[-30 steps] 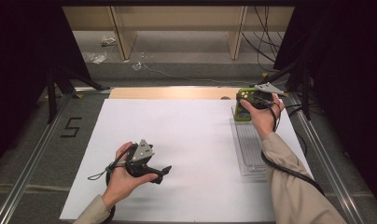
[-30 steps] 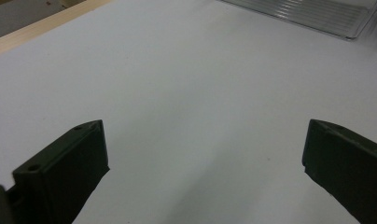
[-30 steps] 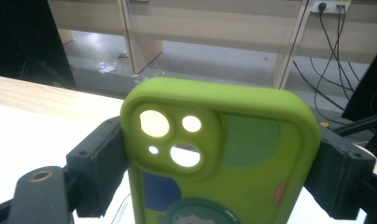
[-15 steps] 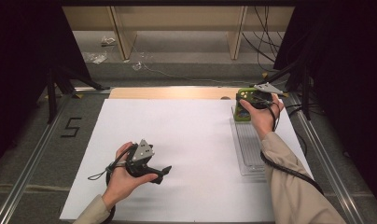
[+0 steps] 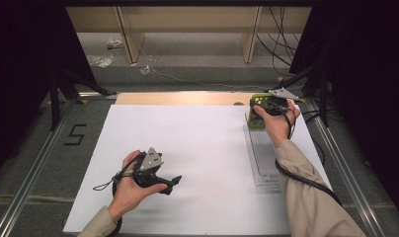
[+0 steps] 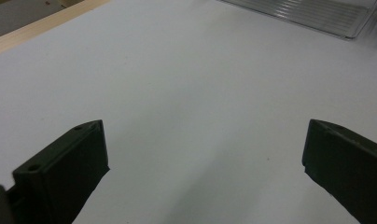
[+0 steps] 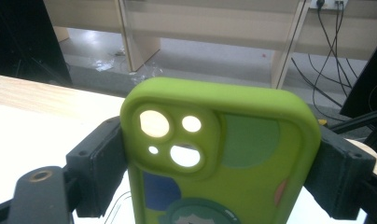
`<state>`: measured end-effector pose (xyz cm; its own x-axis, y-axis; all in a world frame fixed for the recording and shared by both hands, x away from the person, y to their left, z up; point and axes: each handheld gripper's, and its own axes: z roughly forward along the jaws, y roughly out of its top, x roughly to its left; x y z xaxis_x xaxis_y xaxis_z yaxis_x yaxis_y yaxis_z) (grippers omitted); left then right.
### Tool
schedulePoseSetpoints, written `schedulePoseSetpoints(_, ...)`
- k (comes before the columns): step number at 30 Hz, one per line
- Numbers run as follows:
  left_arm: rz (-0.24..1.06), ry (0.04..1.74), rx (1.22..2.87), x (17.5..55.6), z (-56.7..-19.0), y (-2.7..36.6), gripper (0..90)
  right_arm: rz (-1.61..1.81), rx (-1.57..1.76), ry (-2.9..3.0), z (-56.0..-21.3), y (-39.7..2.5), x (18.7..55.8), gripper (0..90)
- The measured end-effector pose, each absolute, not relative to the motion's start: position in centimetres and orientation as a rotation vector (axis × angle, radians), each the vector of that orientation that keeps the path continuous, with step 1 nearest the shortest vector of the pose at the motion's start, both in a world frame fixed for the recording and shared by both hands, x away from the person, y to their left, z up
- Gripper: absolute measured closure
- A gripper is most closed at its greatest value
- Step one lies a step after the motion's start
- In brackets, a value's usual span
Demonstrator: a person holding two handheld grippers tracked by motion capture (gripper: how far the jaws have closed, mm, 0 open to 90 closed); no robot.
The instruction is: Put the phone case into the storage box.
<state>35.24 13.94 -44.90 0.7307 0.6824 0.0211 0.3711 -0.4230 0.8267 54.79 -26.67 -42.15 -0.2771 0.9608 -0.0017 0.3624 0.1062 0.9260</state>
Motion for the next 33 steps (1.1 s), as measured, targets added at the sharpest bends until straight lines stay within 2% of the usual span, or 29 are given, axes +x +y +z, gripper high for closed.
schedulePoseSetpoints(33,0.445,0.792,2.059,35.22,-44.93,13.86,0.0,1.141,1.300,1.704,-42.51,-26.26,55.24,16.6)
